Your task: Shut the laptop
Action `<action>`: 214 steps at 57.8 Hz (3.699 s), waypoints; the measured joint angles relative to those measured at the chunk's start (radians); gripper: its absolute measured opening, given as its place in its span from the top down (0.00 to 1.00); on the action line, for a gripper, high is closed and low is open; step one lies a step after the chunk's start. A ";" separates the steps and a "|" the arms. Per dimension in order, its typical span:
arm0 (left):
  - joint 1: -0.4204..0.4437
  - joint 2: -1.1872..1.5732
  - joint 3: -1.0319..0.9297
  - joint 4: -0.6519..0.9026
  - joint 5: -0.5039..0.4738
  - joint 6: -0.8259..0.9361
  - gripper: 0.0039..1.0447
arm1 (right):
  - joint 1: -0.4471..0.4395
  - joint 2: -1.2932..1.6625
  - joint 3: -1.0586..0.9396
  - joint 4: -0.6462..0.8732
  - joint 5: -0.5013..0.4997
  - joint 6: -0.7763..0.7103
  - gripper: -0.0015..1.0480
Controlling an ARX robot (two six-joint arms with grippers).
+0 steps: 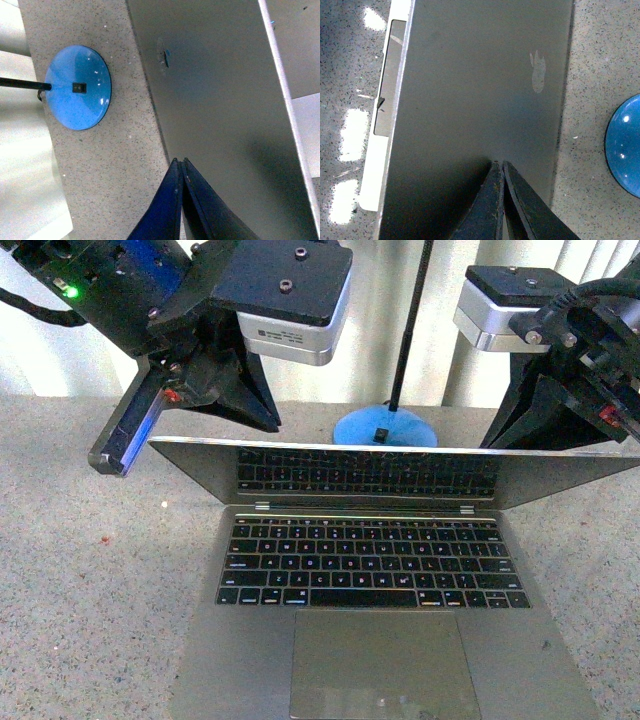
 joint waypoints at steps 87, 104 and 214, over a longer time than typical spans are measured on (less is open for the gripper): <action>-0.051 0.026 -0.272 0.225 0.057 -0.079 0.97 | 0.039 0.050 -0.213 0.209 -0.088 0.071 0.97; -0.074 0.055 -0.339 0.280 0.063 -0.103 0.97 | 0.042 0.069 -0.290 0.241 -0.079 0.074 0.97; 0.458 -0.754 -0.749 1.021 -0.246 -1.480 0.97 | -0.111 -0.789 -0.837 1.501 0.548 1.459 0.97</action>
